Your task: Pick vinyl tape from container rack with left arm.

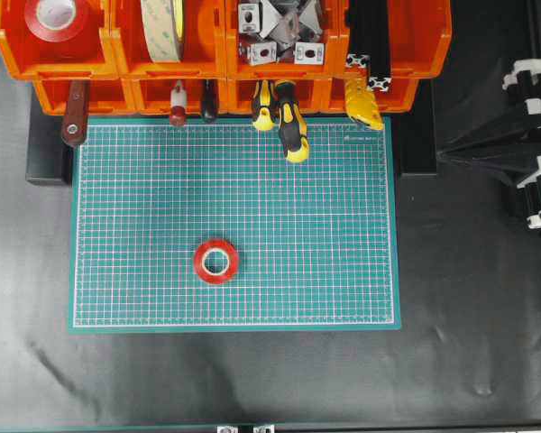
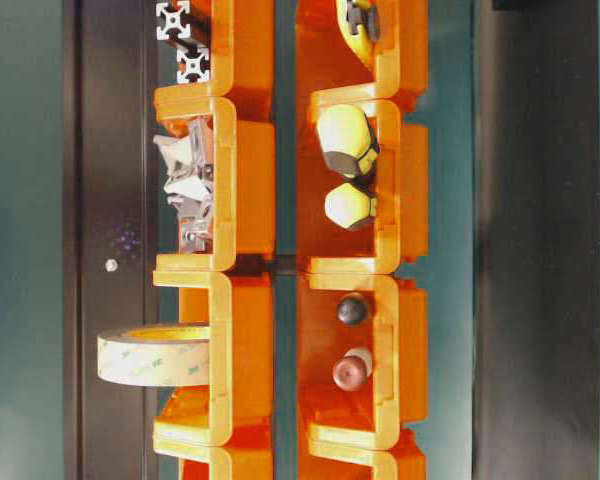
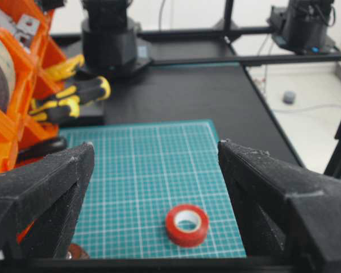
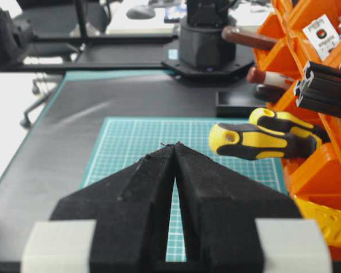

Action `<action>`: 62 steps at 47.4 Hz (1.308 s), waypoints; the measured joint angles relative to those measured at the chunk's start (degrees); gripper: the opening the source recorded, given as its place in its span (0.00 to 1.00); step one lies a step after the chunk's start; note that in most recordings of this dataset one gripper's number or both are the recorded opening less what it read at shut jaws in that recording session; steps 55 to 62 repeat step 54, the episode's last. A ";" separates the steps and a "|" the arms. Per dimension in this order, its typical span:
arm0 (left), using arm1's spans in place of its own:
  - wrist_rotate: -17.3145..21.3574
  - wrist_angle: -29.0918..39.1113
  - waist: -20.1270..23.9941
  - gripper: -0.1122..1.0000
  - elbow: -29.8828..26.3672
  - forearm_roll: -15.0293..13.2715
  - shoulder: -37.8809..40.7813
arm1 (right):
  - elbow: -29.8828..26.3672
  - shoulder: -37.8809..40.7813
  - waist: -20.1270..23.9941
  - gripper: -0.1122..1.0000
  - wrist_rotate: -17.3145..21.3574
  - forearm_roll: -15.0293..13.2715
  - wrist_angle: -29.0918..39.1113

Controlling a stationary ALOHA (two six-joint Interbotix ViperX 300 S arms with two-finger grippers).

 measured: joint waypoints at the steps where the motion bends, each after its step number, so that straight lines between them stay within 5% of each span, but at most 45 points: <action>1: 0.09 -0.26 0.00 0.86 0.09 0.00 -0.09 | 0.00 -0.09 0.00 0.10 0.18 0.00 0.09; 26: -2.20 -6.33 0.00 0.86 2.02 -0.35 0.79 | -0.18 -0.44 0.00 0.10 0.26 0.00 0.44; 62: -3.25 -3.69 0.00 0.86 2.29 -0.35 0.88 | -0.26 -0.26 0.00 0.10 0.26 0.00 1.05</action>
